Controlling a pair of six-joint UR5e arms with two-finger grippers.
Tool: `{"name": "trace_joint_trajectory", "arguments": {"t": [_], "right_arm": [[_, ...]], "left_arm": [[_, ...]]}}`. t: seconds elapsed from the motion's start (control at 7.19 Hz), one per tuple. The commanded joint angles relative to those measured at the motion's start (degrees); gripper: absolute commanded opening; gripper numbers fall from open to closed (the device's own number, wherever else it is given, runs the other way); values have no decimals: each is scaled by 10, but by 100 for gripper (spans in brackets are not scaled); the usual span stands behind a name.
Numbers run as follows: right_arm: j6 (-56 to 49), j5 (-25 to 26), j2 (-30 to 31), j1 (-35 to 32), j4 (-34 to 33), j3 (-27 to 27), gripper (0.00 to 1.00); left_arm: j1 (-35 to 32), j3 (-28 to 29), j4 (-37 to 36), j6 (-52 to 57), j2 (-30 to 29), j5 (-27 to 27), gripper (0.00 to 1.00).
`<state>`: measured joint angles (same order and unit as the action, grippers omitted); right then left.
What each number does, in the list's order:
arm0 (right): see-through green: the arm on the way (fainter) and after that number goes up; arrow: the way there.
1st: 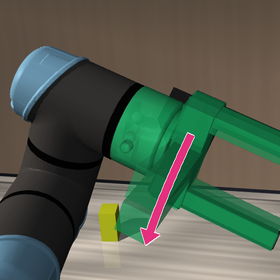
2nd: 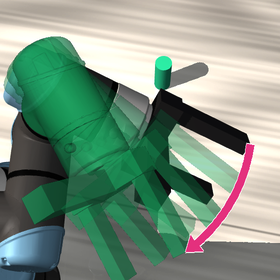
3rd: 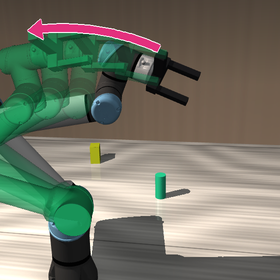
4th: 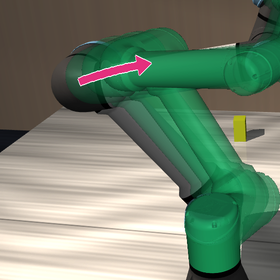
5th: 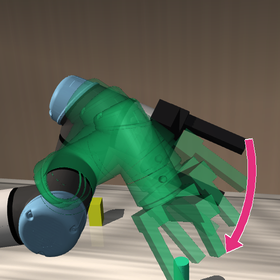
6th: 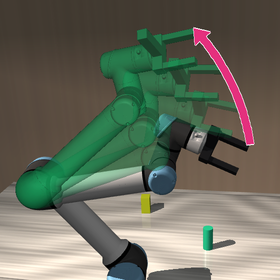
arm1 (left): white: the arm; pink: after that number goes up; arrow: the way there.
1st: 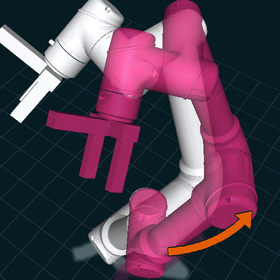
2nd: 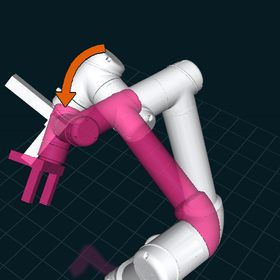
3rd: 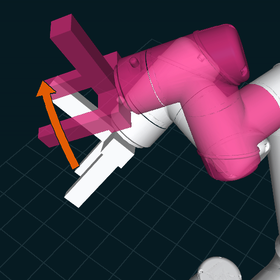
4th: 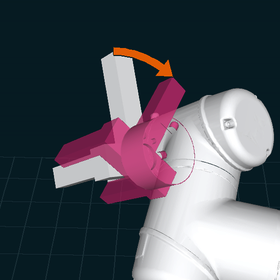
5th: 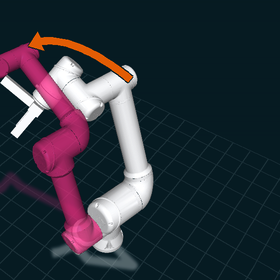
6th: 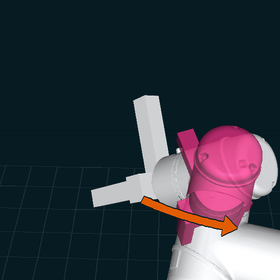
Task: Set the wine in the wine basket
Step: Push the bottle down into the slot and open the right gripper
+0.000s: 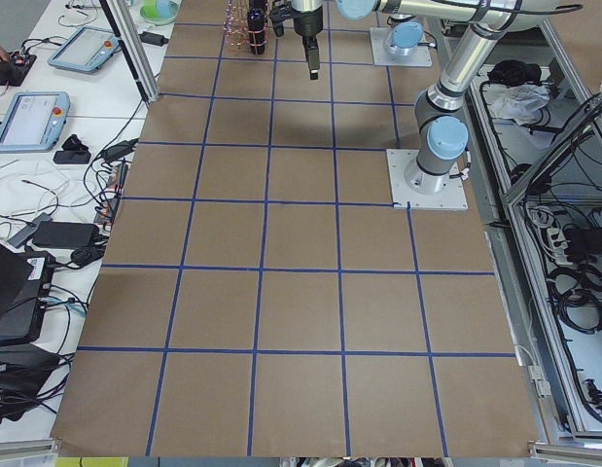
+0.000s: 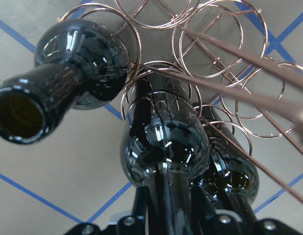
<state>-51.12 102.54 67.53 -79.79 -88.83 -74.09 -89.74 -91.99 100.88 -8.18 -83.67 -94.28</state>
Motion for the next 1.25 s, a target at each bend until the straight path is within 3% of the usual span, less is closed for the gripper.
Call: {"name": "trace_joint_trajectory", "arguments": {"t": [0.0, 0.14, 0.42, 0.56, 1.11], "right_arm": [[-2, 6, -2, 0, 0, -1, 0], [-2, 6, -1, 0, 0, -2, 21], [6, 6, 8, -17, 0, -2, 91], [9, 6, 17, -26, 0, -2, 100], [187, -16, 142, -27, 8, -35, 99]], "left_arm": [[0, -6, -2, 1, 1, 1, 100], [0, -6, -2, 1, 1, 1, 100], [0, -6, -2, 1, 1, 1, 100], [0, -6, -2, 1, 1, 1, 100], [0, -6, -2, 1, 1, 1, 100]]}}
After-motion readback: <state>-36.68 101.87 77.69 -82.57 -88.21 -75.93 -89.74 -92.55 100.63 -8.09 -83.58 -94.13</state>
